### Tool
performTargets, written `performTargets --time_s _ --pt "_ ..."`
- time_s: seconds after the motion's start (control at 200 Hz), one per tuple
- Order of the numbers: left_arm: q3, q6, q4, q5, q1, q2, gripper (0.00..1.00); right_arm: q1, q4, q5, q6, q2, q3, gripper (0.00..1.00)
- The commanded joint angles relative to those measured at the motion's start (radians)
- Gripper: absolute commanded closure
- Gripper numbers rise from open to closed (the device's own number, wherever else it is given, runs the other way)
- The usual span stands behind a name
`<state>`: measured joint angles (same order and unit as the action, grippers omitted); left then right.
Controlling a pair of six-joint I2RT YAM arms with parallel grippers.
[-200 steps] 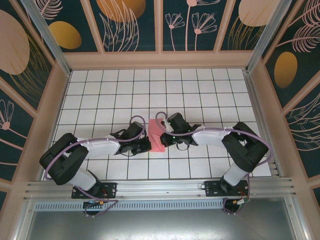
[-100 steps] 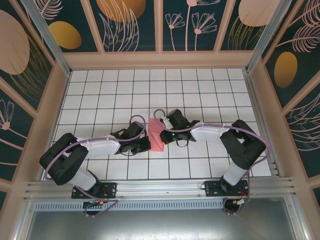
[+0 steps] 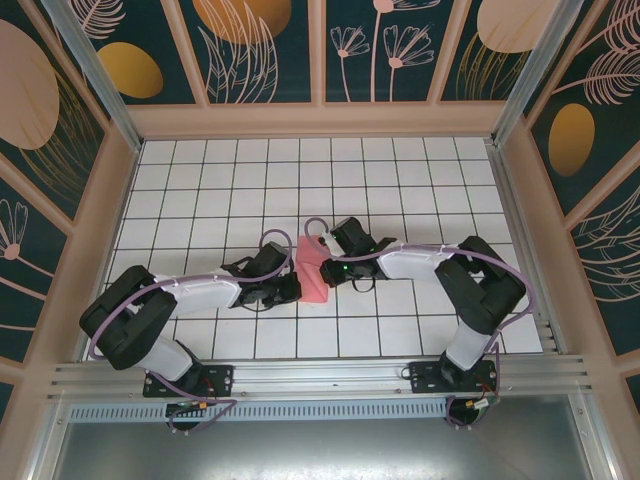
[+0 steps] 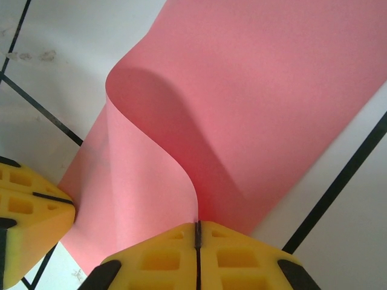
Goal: Fold a paper plane with a square sheet of paper (pick it up from the middle)
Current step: Fold the triangle a second time at the center of the table.
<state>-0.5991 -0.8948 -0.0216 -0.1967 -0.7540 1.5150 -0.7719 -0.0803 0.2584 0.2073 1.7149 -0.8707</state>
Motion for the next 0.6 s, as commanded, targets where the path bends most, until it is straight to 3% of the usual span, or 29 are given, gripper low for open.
performTargets --time_s 0.0,0.595 --pt "-0.004 0.019 -0.07 0.05 0.0 0.029 0.92 0.007 -0.022 -0.011 -0.025 0.018 -0.028 0.9" --pt "-0.004 0.017 -0.069 0.049 -0.001 0.03 0.91 0.009 -0.018 -0.024 -0.001 0.027 -0.024 0.9"
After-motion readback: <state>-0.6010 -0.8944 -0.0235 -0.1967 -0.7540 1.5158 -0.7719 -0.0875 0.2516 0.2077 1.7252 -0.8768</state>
